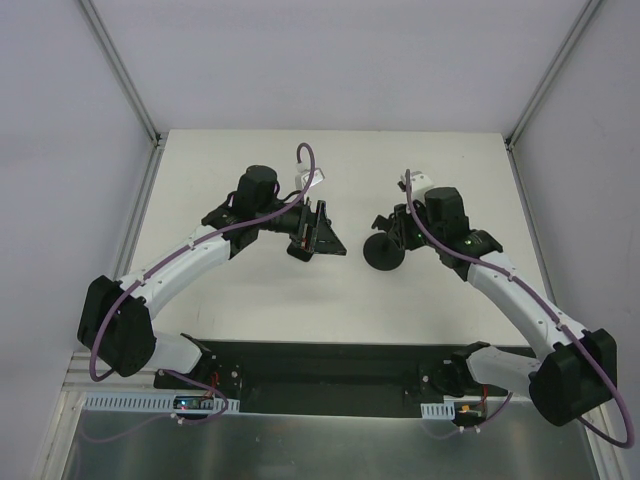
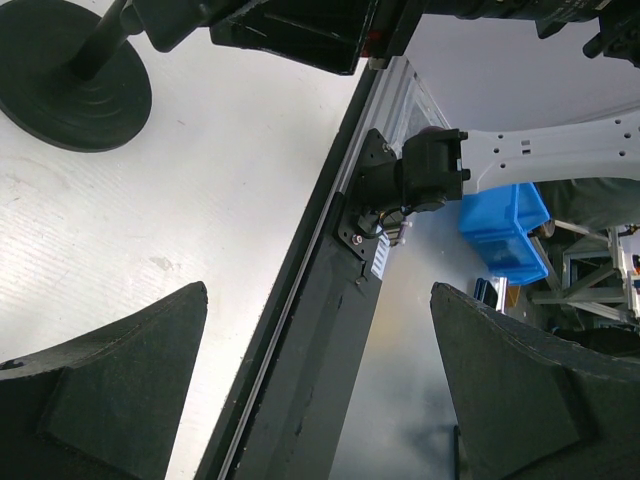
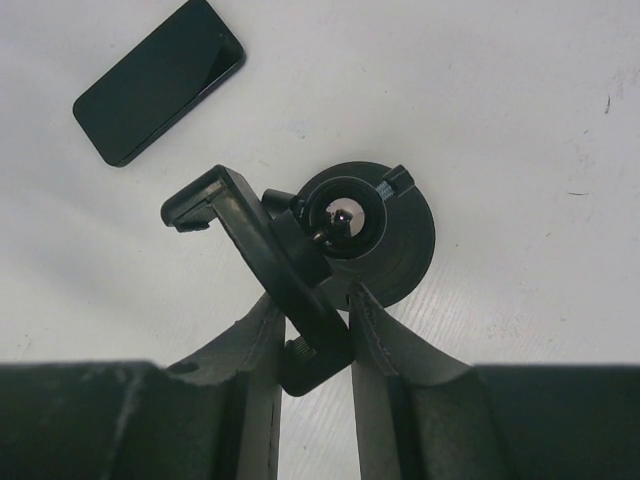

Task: Place the phone on the phone stand

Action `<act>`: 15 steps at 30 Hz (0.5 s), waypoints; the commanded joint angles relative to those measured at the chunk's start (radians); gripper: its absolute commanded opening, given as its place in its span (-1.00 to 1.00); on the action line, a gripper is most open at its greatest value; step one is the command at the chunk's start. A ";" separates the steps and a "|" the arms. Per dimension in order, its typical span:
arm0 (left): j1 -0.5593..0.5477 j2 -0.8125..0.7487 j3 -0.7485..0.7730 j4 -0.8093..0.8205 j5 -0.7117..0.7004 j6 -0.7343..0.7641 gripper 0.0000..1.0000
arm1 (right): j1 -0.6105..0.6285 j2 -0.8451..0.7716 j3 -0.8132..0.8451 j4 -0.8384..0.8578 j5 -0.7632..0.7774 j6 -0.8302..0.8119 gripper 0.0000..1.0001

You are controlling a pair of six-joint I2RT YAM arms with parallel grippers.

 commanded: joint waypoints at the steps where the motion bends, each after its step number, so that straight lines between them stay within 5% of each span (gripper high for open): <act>1: -0.008 -0.031 0.007 0.009 0.006 0.025 0.84 | -0.002 -0.006 0.032 -0.047 -0.010 -0.008 -0.99; 15: -0.008 -0.027 0.005 0.009 0.001 0.028 0.84 | 0.019 0.129 0.208 -0.383 0.158 -0.022 -0.99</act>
